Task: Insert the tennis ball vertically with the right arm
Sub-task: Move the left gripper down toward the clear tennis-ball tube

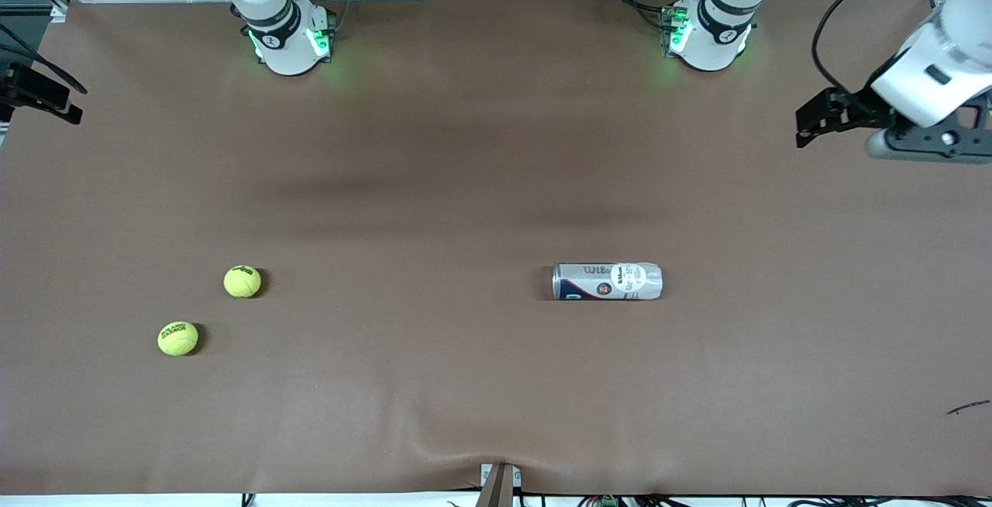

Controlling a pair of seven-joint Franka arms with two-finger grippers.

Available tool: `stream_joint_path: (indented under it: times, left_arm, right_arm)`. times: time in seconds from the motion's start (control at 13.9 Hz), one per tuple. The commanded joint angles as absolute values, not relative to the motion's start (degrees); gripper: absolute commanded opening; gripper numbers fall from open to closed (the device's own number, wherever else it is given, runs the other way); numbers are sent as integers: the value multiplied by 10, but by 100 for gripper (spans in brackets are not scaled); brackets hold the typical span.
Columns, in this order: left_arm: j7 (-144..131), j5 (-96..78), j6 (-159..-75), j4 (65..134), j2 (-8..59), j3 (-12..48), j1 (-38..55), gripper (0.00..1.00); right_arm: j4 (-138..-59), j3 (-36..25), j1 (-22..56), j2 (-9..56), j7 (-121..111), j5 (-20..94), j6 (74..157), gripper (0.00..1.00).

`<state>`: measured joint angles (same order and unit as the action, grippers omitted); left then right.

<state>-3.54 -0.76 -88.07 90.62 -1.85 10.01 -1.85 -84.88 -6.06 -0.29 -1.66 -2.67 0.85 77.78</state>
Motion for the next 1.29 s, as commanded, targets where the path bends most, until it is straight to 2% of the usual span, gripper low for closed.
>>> stream_joint_path:
  times: [0.0, 0.36, 0.65, 1.22]
  left_arm:
    - [-30, -3, -865, 887, -13, 99, -32, 100]
    - [-27, 22, -864, 886, -6, 99, -35, 100]
    - [-8, 34, -875, 878, 57, 106, -30, 100]
    - [122, 108, -904, 873, 167, 124, 46, 100]
  right_arm:
    - [-843, -60, -5, -17, -25, 11, 772, 100]
    - [-842, -60, -4, -17, -25, 11, 772, 100]
    - [-843, -59, -5, -17, -25, 11, 772, 100]
    - [-842, -59, -4, -16, -25, 12, 772, 100]
